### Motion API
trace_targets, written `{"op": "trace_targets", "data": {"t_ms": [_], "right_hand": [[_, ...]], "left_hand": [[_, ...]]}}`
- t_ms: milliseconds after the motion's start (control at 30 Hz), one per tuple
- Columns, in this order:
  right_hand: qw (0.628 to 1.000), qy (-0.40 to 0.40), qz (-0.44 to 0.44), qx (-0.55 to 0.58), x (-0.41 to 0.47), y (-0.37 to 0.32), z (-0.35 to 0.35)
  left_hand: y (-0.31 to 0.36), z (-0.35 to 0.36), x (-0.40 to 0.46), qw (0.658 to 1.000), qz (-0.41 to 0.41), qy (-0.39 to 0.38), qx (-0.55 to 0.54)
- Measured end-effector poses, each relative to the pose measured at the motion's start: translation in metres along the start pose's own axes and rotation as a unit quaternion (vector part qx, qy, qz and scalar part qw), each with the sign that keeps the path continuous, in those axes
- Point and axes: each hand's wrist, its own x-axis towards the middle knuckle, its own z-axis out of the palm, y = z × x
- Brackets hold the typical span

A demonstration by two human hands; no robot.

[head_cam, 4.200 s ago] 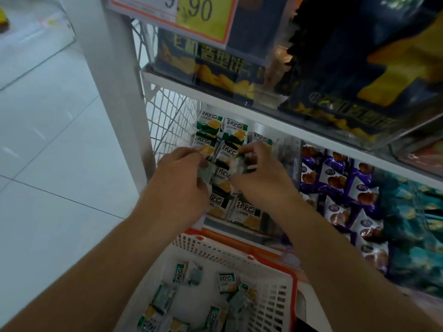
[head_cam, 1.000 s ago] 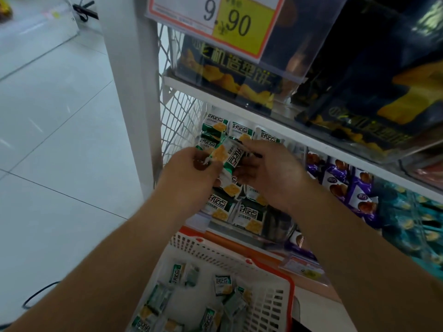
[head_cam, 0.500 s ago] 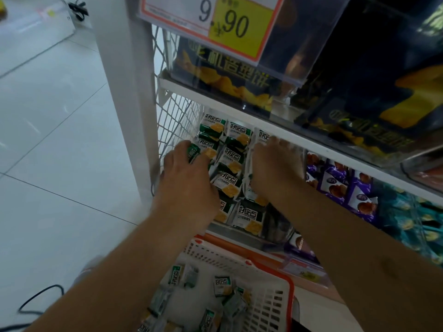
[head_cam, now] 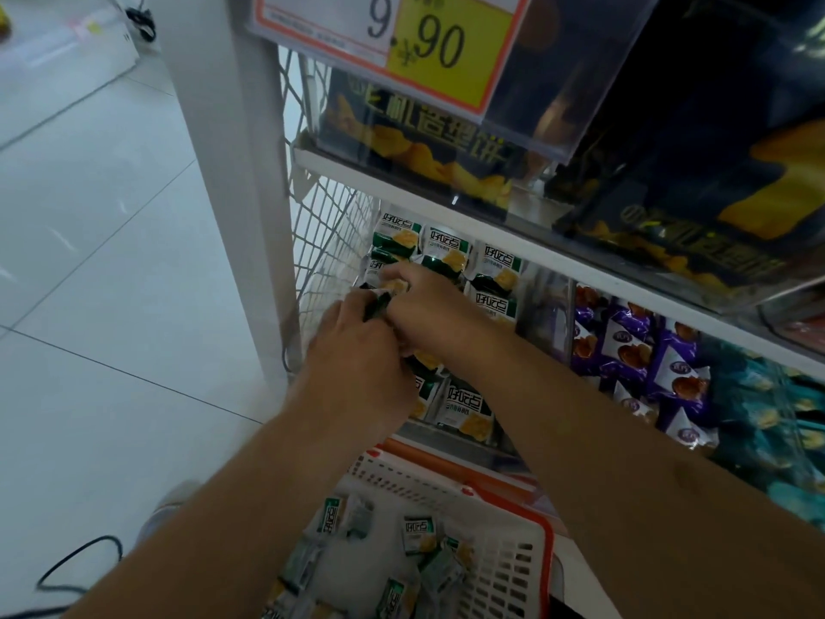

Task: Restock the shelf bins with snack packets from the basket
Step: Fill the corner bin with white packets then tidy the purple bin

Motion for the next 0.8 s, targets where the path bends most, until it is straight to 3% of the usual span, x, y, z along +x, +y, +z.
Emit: {"op": "trace_targets", "data": {"t_ms": [67,200,300,367,433,533,600,667,800], "right_hand": [[0.999,0.001,-0.011,0.043,0.007,0.005,0.003],[0.995,0.076,-0.032,0.060,0.011,0.011,-0.003],[0.990,0.064,-0.044,0.117,0.007,0.007,-0.015],[0.979,0.041,-0.029,0.200,0.000,0.002,-0.022],[0.973,0.080,0.001,0.218,-0.002,0.002,-0.029],[0.981,0.137,0.019,0.133,-0.002,0.010,-0.031],[0.993,0.097,0.009,0.065,-0.006,0.013,-0.030],[0.997,0.053,-0.023,0.048,-0.012,0.012,-0.026],[0.993,0.071,-0.097,-0.014,-0.015,0.014,-0.025]], "left_hand": [[0.003,-0.004,-0.001,0.999,-0.024,-0.005,-0.039],[0.004,-0.012,0.004,0.994,-0.071,-0.024,-0.074],[0.005,-0.016,0.010,0.990,-0.064,-0.037,-0.119],[0.007,-0.018,0.010,0.977,-0.093,-0.031,-0.192],[0.008,-0.021,0.011,0.940,-0.145,-0.022,-0.308],[0.006,-0.024,0.013,0.860,-0.214,-0.014,-0.463],[0.005,-0.022,0.015,0.827,-0.240,-0.014,-0.508],[0.007,-0.021,0.016,0.814,-0.246,-0.021,-0.526],[0.008,-0.018,0.018,0.809,-0.248,-0.020,-0.533]]}}
